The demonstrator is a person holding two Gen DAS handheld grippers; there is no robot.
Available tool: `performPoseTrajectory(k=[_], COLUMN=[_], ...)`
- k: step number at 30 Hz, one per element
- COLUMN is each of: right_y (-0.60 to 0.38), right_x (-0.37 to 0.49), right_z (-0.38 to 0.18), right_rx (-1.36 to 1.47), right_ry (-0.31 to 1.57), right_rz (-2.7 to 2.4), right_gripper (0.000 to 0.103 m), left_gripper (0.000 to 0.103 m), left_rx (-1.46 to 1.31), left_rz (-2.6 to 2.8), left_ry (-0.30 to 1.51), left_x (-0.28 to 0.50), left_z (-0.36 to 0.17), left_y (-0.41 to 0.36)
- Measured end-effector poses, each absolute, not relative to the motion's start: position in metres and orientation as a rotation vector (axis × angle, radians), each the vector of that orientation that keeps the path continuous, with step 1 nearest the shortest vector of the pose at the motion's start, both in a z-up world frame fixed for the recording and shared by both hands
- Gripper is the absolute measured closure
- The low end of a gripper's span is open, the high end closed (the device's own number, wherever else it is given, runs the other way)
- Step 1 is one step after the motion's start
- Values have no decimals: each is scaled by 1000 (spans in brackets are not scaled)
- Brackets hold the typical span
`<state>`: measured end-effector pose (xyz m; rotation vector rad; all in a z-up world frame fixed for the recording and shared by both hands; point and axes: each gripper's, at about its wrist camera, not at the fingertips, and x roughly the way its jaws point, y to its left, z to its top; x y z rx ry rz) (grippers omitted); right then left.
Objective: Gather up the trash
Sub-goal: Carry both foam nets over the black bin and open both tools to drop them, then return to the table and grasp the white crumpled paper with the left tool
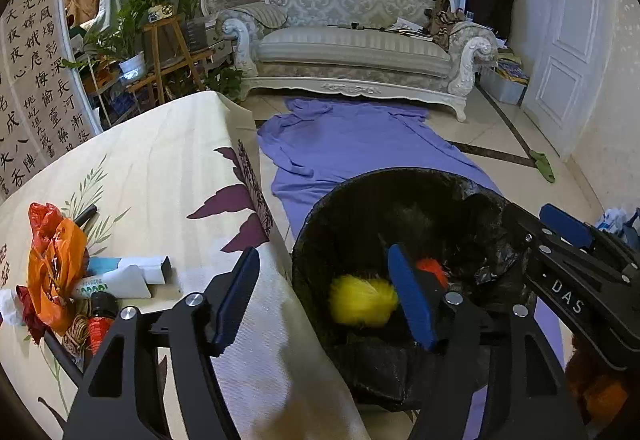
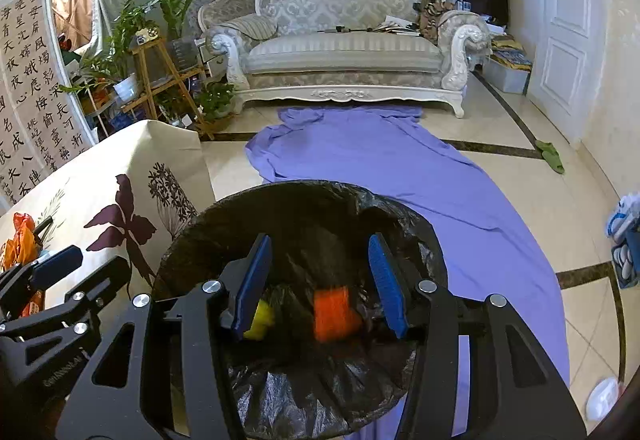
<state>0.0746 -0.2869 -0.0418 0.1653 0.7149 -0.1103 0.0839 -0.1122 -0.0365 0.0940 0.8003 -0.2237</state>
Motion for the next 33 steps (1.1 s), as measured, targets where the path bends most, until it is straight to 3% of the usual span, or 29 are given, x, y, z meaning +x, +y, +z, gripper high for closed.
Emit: performPoseTrajectory(k=[5, 33], right_y=[-286, -195], right_x=[69, 4], right_z=[-39, -19], right_rx=[160, 87], right_ry=[716, 711], right_rz=[-123, 51], right_gripper=[53, 53], left_gripper=[33, 33], left_rx=[77, 27], left_rz=[-213, -33], left_ry=[799, 775], left_x=[81, -4], left_z=[-31, -15], left_y=[-109, -6])
